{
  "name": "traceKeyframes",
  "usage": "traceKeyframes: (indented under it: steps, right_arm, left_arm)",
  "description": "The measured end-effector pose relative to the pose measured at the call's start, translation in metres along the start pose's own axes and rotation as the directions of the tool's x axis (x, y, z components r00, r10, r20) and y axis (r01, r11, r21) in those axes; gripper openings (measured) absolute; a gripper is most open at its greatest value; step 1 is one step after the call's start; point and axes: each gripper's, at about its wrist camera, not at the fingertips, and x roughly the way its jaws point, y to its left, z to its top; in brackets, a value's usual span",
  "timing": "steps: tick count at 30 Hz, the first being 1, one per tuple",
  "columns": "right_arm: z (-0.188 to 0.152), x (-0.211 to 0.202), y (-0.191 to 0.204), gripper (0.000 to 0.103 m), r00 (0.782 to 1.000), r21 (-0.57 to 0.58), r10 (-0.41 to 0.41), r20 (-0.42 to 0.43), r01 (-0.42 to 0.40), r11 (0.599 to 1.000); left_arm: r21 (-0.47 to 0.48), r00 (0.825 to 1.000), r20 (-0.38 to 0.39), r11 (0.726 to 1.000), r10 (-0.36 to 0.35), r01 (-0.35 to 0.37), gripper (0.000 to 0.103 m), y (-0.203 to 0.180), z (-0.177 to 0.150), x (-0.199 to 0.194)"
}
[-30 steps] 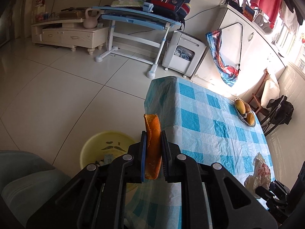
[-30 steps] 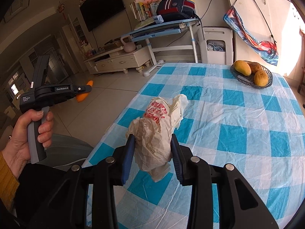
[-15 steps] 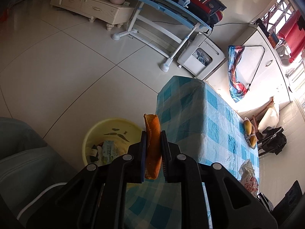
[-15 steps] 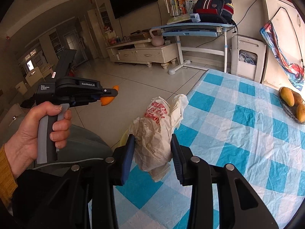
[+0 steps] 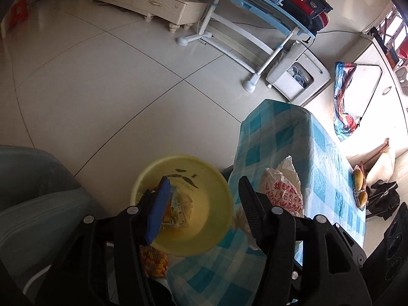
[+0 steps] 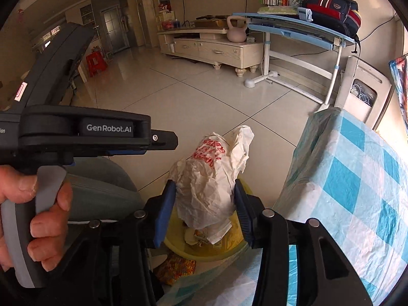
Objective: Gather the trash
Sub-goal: 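Move both open tools back over the cleared table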
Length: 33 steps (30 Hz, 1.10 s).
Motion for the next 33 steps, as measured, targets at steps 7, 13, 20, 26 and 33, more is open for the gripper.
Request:
traceKeyframes:
  steps: [7,13,20,26,33]
  right_arm:
    - [-0.024,-0.032,-0.014,0.055,0.998,0.092,0.021,0.062,-0.026,0.995]
    - [-0.07,-0.076,-0.038,0.059,0.996,0.156,-0.03,0.088,0.016,0.988]
    - [-0.11,-0.122,-0.072,0.062,0.991,0.244,-0.093,0.1,0.067,0.968]
    - [-0.131,-0.148,-0.091,0.064,0.985,0.295,-0.131,0.113,0.093,0.951]
    - [-0.149,-0.151,-0.11,0.064,0.98,0.347,-0.171,0.096,0.128,0.929]
  left_arm:
    - [0.137,0.969,0.185,0.972,0.164,-0.191,0.079,-0.035,0.005,-0.032]
    - [0.222,0.93,0.301,0.933,0.212,-0.285,0.092,-0.073,-0.003,-0.059]
    - [0.299,0.92,0.346,0.908,0.184,-0.293,0.095,-0.112,-0.02,-0.079]
    - [0.345,0.92,0.346,0.886,0.186,-0.309,0.096,-0.121,-0.03,-0.078]
    - [0.374,0.922,0.331,0.869,0.2,-0.323,0.096,-0.12,-0.03,-0.072]
